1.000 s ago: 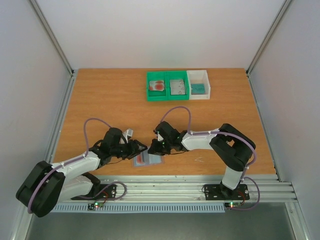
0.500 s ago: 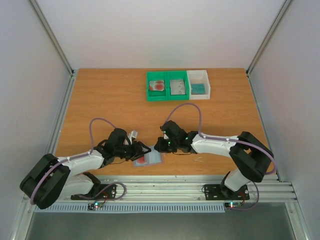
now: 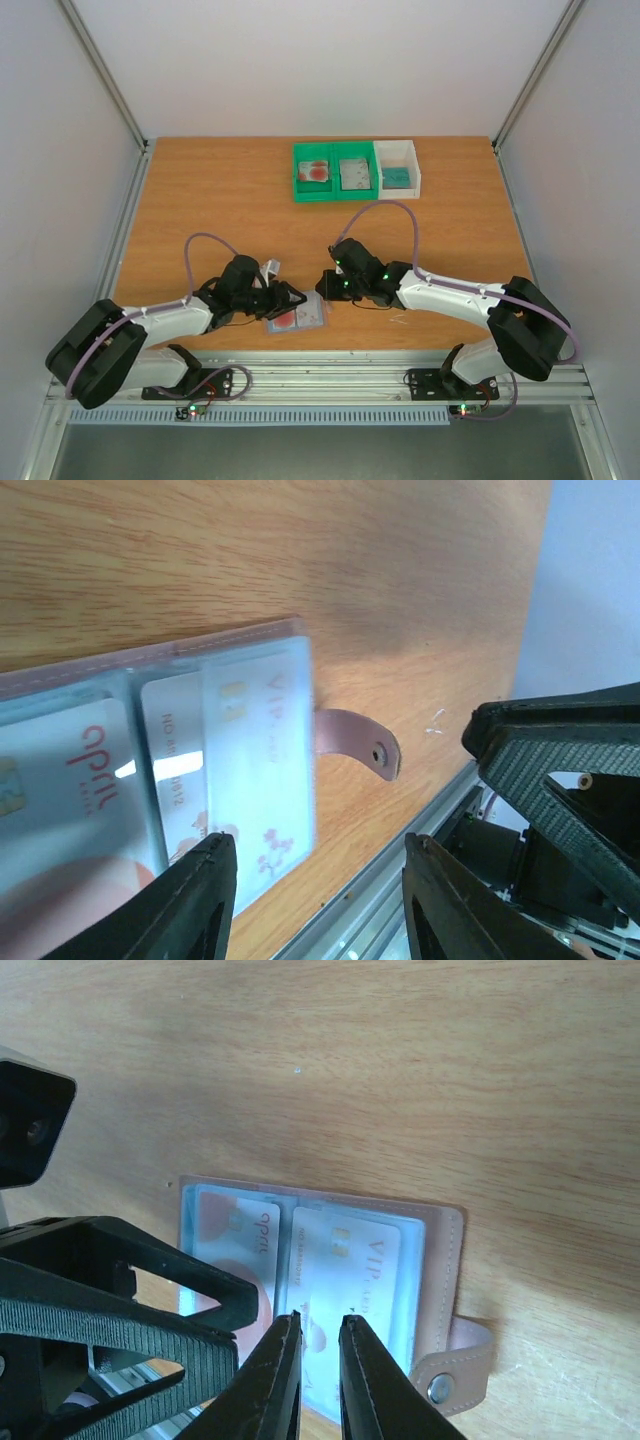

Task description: Take the credit cards out of the card holder

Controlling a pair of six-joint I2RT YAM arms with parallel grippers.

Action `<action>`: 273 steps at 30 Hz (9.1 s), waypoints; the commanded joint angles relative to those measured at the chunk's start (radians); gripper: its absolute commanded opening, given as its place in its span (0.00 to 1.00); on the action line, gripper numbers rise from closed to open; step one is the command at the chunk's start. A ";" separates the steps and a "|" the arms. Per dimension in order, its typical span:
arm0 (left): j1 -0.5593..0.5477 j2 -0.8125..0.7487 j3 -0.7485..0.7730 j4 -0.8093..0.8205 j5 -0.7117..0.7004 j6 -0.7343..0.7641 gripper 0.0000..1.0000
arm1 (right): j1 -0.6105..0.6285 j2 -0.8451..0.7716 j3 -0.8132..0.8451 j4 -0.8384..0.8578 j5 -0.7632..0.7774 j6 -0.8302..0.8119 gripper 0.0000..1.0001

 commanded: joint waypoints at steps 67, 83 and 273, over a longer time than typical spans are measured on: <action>0.008 0.080 0.017 0.015 -0.113 0.024 0.04 | 0.011 0.229 -0.043 0.076 -0.143 -0.011 0.08; 0.011 -0.101 0.020 -0.183 -0.196 0.097 0.00 | 0.009 0.208 -0.053 0.048 -0.081 0.017 0.08; 0.023 -0.587 0.288 -0.828 -0.490 0.234 0.99 | -0.545 -0.161 0.138 -0.009 -0.532 -0.131 0.01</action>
